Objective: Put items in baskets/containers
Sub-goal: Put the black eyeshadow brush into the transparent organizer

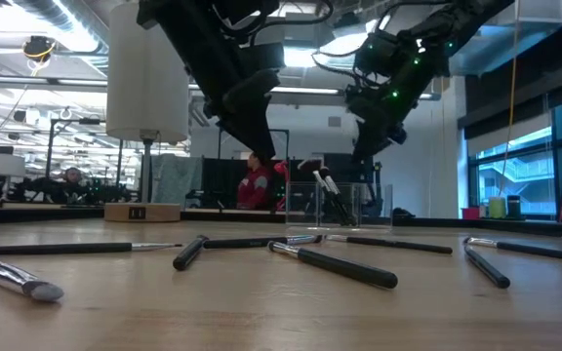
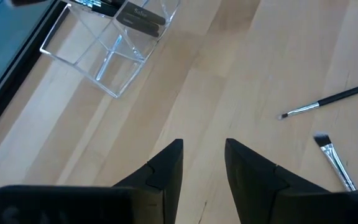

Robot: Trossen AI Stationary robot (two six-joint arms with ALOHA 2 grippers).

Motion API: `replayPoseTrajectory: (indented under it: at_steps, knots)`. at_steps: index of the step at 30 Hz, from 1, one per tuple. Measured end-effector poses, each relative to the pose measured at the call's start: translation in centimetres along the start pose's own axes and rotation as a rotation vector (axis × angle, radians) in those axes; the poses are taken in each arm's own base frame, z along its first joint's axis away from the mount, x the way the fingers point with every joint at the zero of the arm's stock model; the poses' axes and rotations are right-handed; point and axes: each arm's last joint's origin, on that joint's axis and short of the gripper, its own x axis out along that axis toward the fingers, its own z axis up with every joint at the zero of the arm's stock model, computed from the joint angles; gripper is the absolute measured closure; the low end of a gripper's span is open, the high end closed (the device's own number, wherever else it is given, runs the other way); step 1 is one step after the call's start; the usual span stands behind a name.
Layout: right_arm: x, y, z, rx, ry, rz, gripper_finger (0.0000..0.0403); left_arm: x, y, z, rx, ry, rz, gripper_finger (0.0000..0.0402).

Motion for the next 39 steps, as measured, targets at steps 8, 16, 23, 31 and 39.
replayPoseTrajectory:
  at_steps: [8, 16, 23, 31, 39]
  knots:
    - [0.0, -1.4, -0.2, 0.087, 0.012, -0.023, 0.0278, -0.2, -0.4, -0.1, -0.004, -0.002, -0.01, 0.0284]
    - [-0.4, -0.5, 0.1, 0.152, -0.08, 0.027, 0.0216, -0.3, -0.5, -0.7, 0.035, 0.047, -0.003, 0.0282]
    - [-4.2, 2.8, -2.5, 0.206, -0.576, 0.321, 0.0215, -1.2, -1.3, -2.6, 0.037, 0.178, 0.025, 0.0295]
    - [-7.8, 3.7, -6.2, 0.137, -0.966, 0.55, 0.0218, -2.4, -3.4, -3.2, 0.052, 0.143, -0.001, 0.0306]
    - [-8.5, 4.5, -6.5, 0.015, -0.957, 0.756, 0.0249, -0.3, -5.5, -2.1, -0.005, -0.061, 0.015, 0.0308]
